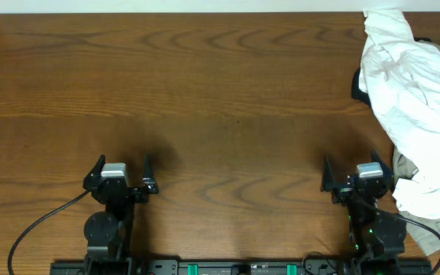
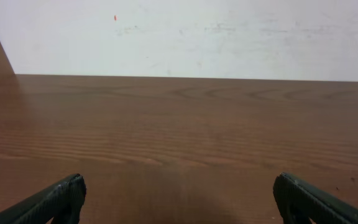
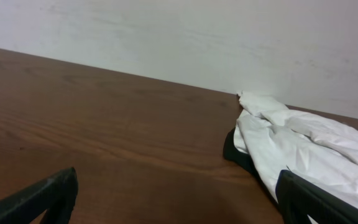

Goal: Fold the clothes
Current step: 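Move the right gripper toward the white shirt pile at the right edge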

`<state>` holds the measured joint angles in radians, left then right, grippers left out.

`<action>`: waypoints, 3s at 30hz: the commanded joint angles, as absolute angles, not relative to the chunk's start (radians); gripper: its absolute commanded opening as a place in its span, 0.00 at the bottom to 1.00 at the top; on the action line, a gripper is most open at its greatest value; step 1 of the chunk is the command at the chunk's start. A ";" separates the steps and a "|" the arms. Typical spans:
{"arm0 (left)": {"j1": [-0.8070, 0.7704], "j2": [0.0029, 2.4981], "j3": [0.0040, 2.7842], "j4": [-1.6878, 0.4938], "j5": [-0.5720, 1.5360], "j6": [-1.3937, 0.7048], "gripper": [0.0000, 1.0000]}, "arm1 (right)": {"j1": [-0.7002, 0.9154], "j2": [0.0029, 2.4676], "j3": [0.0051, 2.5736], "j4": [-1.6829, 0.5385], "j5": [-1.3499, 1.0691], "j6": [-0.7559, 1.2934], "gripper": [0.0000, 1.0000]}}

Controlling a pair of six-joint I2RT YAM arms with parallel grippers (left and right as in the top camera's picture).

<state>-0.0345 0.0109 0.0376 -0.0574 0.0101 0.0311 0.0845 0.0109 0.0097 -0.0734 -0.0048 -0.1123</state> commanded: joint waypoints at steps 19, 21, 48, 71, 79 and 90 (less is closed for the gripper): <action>-0.029 0.004 0.004 -0.070 -0.012 0.045 0.98 | 0.079 0.007 0.006 -0.075 -0.005 -0.096 0.99; -0.029 0.004 0.004 -0.070 -0.012 0.045 0.98 | 0.079 0.007 0.006 -0.075 -0.005 -0.096 0.99; -0.029 0.004 0.004 -0.070 -0.012 0.045 0.98 | 0.079 0.007 0.006 -0.075 -0.005 -0.096 0.99; -0.029 0.004 0.004 -0.070 -0.012 0.045 0.98 | 0.079 0.007 0.006 -0.037 -0.519 0.152 0.99; -0.029 0.004 0.004 -0.070 -0.012 0.045 0.98 | 0.079 0.007 0.006 0.059 -0.675 0.307 0.99; -0.029 0.004 0.004 -0.070 -0.012 0.045 0.98 | 0.078 0.026 0.120 0.256 -0.675 0.350 0.99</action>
